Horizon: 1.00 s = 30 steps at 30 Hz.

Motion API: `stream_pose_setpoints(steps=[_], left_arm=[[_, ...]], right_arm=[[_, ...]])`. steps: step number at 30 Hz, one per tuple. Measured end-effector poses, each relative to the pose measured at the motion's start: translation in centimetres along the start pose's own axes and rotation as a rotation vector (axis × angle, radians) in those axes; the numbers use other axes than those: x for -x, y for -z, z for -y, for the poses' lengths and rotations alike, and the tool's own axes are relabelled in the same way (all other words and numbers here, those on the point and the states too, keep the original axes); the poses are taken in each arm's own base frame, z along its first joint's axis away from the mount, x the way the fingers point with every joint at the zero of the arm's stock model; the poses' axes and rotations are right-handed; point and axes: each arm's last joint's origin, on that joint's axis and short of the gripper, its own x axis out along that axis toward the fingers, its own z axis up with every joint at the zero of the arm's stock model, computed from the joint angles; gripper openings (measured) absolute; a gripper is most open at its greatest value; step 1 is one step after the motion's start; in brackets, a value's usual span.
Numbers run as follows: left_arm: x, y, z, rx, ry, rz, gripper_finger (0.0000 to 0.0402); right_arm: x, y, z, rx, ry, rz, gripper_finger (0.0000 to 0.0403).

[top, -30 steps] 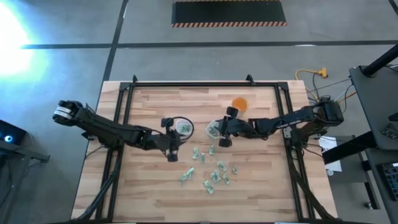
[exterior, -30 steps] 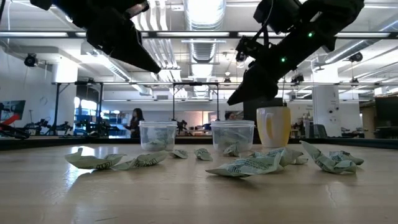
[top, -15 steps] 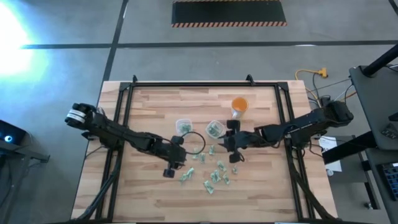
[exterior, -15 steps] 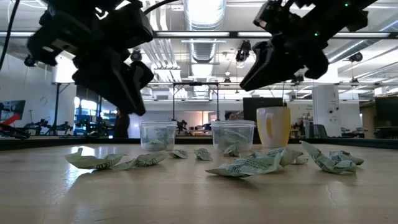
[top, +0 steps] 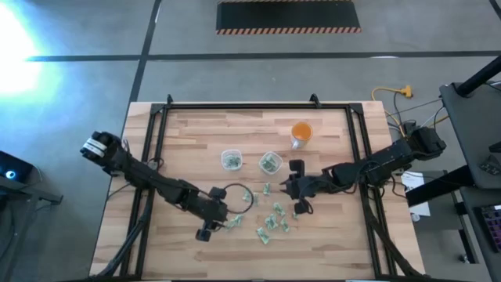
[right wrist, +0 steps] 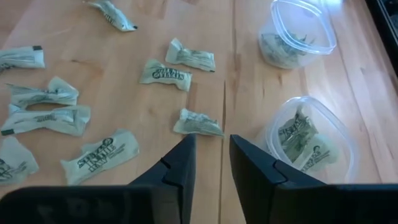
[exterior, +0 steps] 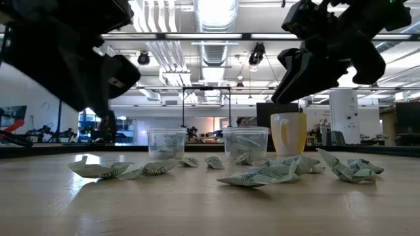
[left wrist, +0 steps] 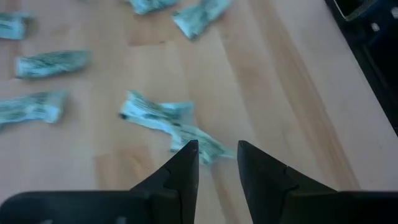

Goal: Pick and place items into bin
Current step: Put the white stevia packet into the left transparent bin

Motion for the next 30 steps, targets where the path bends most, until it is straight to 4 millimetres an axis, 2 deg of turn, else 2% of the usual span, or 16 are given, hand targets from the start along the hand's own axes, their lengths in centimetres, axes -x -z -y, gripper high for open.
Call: stream_pose_setpoints(steps=[5, 16, 30], left_arm=[[-0.6, 0.5, 0.7, -0.023, -0.028, -0.018, 0.0093], [-3.4, 2.1, 0.3, -0.031, -0.069, -0.122, 0.0093], [-3.5, 1.7, 0.4, -0.030, -0.067, -0.083, 0.0093]], right_arm=[[0.0, 0.0, -0.1, 0.002, -0.003, 0.001, 0.0081], [0.0, 0.0, -0.1, -0.024, -0.003, 0.003, 0.0073], [0.0, -0.1, -0.1, -0.029, -0.002, 0.016, 0.0073]])
